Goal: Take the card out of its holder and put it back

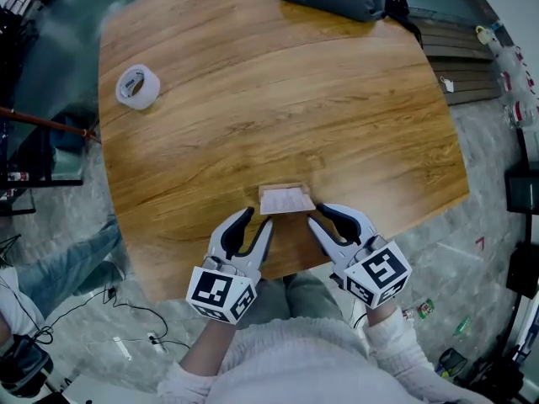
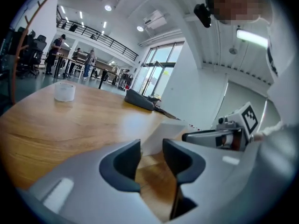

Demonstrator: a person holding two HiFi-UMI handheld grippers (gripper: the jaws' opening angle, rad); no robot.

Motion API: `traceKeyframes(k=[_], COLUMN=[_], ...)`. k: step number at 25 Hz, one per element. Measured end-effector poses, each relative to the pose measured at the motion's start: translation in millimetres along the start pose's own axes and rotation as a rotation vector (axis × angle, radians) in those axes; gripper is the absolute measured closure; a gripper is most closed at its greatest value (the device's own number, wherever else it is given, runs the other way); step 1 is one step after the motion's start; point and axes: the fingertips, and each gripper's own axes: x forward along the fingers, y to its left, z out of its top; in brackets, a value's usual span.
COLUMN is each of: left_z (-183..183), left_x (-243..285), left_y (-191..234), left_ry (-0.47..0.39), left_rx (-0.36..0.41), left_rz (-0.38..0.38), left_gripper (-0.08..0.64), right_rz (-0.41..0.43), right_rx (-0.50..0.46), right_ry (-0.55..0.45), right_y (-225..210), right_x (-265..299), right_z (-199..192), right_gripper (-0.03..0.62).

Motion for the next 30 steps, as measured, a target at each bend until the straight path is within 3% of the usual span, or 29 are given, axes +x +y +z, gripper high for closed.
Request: traceKeyframes(k=[11, 17, 30], left_z=[9, 13, 17], left_x=[13, 14, 17], left_y=[2, -6, -7], left_ry=[-0.006, -0.029, -0.04], left_rx=[0.201, 0.213, 0.218], left_rz=[0.01, -0.007, -0.013], left_gripper=[0.408, 0.417, 0.451], right_rz=[-0.005, -0.006, -0.035], right_rx=[-0.175, -0.263, -0.298], right_ry=[0.008, -0.026, -0.014], right_y=[-3, -1, 1], right_x=[15, 18, 18], right_z=[8, 14, 16], right_gripper=[0.482, 0.508, 0.531])
